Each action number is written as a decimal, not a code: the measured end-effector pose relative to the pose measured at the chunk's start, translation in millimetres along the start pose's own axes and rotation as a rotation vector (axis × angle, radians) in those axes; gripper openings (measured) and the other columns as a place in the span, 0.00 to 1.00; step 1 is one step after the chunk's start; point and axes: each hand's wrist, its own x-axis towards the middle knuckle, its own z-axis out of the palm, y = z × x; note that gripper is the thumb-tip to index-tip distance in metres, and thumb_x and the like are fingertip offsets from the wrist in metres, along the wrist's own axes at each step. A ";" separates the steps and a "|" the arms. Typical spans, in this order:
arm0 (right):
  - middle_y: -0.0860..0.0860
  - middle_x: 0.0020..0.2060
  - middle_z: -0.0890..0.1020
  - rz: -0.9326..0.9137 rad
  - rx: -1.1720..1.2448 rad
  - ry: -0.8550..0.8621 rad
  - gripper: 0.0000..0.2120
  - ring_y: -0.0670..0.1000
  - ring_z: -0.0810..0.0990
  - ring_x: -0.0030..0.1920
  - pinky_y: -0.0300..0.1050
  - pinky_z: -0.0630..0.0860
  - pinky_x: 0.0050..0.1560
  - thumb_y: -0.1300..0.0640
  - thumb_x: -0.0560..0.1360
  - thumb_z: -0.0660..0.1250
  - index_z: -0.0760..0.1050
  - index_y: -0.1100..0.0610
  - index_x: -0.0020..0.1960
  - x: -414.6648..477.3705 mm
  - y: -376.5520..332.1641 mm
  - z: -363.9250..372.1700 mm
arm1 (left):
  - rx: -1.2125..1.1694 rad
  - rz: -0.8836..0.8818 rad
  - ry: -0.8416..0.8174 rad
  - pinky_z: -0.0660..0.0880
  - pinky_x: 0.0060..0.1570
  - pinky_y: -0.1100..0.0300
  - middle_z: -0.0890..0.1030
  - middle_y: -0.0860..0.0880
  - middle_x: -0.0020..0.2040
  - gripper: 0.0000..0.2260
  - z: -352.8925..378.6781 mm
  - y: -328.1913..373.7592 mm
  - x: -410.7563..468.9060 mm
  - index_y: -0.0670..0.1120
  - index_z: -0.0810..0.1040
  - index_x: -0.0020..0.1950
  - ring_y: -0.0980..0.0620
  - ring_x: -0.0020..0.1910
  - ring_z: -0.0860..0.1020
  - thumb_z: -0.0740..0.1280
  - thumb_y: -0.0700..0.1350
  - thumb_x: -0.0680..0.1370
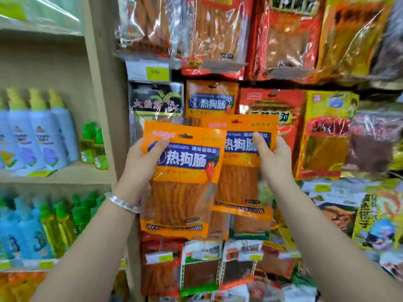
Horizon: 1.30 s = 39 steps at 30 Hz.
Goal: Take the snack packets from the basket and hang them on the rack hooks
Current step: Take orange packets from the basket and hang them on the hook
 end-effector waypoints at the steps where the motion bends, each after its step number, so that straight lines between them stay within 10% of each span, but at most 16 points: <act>1: 0.39 0.37 0.82 -0.013 0.022 0.004 0.06 0.35 0.79 0.39 0.33 0.74 0.40 0.48 0.77 0.64 0.75 0.45 0.41 13.4 -4.6 4.1 | -0.046 -0.019 -0.015 0.75 0.29 0.69 0.84 0.59 0.35 0.08 0.3 1.8 8.1 0.60 0.83 0.37 0.61 0.34 0.82 0.71 0.48 0.75; 6: 0.43 0.40 0.83 0.036 0.134 -0.019 0.08 0.46 0.82 0.46 0.49 0.78 0.52 0.48 0.76 0.65 0.78 0.48 0.41 72.5 -12.0 34.2 | -0.161 -0.089 -0.044 0.79 0.34 0.58 0.86 0.50 0.41 0.05 -0.1 0.9 45.6 0.57 0.83 0.38 0.50 0.39 0.84 0.73 0.56 0.66; 12: 0.36 0.37 0.76 0.137 0.244 -0.056 0.07 0.32 0.76 0.37 0.36 0.70 0.40 0.48 0.76 0.64 0.74 0.47 0.41 107.4 -9.5 67.5 | -0.237 -0.108 -0.082 0.78 0.32 0.58 0.86 0.48 0.42 0.03 10.4 -7.1 76.4 0.56 0.84 0.39 0.49 0.40 0.84 0.72 0.52 0.71; 17: 0.49 0.64 0.75 0.259 0.254 -0.104 0.27 0.52 0.72 0.64 0.53 0.68 0.66 0.43 0.74 0.65 0.69 0.56 0.68 123.8 -7.3 81.8 | -0.274 -0.137 -0.075 0.78 0.30 0.59 0.86 0.47 0.39 0.05 15.8 -9.4 93.9 0.53 0.82 0.37 0.50 0.37 0.84 0.72 0.50 0.73; 20: 0.49 0.50 0.79 0.234 0.242 -0.103 0.10 0.51 0.78 0.53 0.48 0.71 0.54 0.45 0.75 0.65 0.75 0.50 0.50 127.5 -0.7 84.5 | -0.260 -0.147 -0.084 0.78 0.29 0.60 0.85 0.48 0.38 0.06 17.9 -12.3 99.4 0.53 0.82 0.36 0.51 0.35 0.84 0.72 0.50 0.73; 21: 0.47 0.46 0.78 0.233 0.248 -0.100 0.15 0.49 0.76 0.48 0.46 0.68 0.49 0.45 0.75 0.65 0.63 0.54 0.41 127.2 2.5 84.7 | -0.261 -0.156 -0.089 0.78 0.30 0.59 0.85 0.48 0.38 0.05 17.9 -12.7 100.7 0.52 0.80 0.38 0.50 0.36 0.84 0.72 0.51 0.72; 22: 0.45 0.44 0.76 0.235 0.251 -0.100 0.19 0.46 0.75 0.45 0.46 0.67 0.47 0.45 0.75 0.64 0.65 0.51 0.62 127.3 5.8 85.2 | -0.263 -0.161 -0.092 0.78 0.30 0.59 0.86 0.47 0.39 0.06 17.8 -14.0 102.2 0.51 0.79 0.41 0.50 0.37 0.84 0.72 0.51 0.72; 26: 0.46 0.42 0.78 0.192 0.213 -0.028 0.06 0.48 0.76 0.46 0.43 0.70 0.42 0.50 0.77 0.61 0.73 0.50 0.44 128.0 4.4 91.0 | -0.265 -0.156 -0.111 0.78 0.31 0.59 0.86 0.47 0.40 0.06 21.6 -13.2 102.9 0.50 0.78 0.43 0.49 0.37 0.84 0.72 0.50 0.73; 30: 0.50 0.48 0.76 0.139 0.084 -0.014 0.11 0.53 0.74 0.53 0.48 0.70 0.51 0.53 0.79 0.52 0.71 0.54 0.54 136.7 -0.4 103.2 | -0.263 -0.158 -0.109 0.78 0.29 0.60 0.86 0.47 0.40 0.07 24.4 -11.7 103.9 0.49 0.77 0.44 0.49 0.38 0.84 0.71 0.51 0.73; 39: 0.48 0.40 0.75 -0.067 -0.168 -0.100 0.11 0.48 0.75 0.38 0.43 0.68 0.38 0.56 0.81 0.53 0.70 0.59 0.57 143.1 6.0 102.6 | -0.265 -0.154 -0.093 0.79 0.32 0.59 0.86 0.47 0.42 0.07 25.9 -14.3 108.6 0.50 0.77 0.43 0.48 0.40 0.84 0.72 0.52 0.73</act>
